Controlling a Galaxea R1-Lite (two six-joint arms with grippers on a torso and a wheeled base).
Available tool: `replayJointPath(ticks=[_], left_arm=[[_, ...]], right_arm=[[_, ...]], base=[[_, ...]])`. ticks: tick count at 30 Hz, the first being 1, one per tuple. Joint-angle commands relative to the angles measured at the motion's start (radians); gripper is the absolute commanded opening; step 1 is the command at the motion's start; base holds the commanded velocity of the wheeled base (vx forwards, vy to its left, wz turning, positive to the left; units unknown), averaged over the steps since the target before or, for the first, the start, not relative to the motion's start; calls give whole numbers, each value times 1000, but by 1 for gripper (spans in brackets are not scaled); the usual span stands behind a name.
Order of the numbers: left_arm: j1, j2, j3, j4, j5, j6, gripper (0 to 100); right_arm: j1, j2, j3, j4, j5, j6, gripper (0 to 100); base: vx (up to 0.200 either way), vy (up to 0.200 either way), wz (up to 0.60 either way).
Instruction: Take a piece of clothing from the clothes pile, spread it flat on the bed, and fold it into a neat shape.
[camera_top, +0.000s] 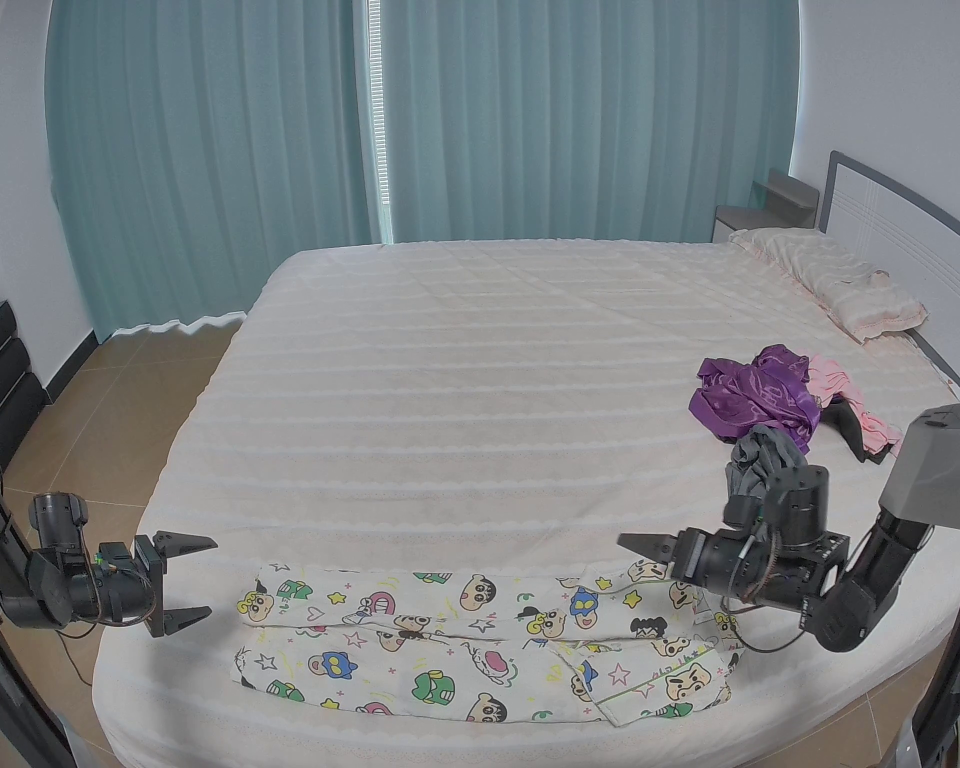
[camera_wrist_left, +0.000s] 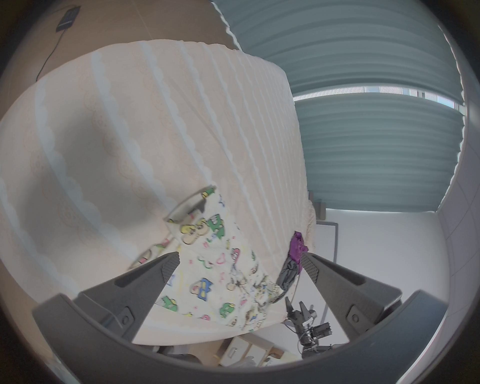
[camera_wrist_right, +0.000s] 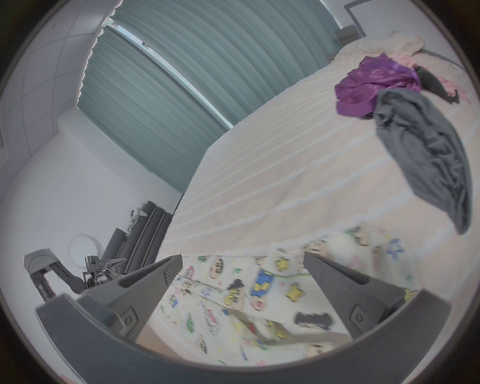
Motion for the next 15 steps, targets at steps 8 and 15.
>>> replayJointPath(ticks=[8, 15], left_arm=[[-47, -120, 11, -16, -5, -98, 100], [-46, -112, 17, -27, -5, -98, 100]], right_arm=[[54, 246, -228, 171, -74, 71, 100], [24, 238, -216, 226, -119, 74, 100]], base=[[0, 0, 0], [0, 0, 0]])
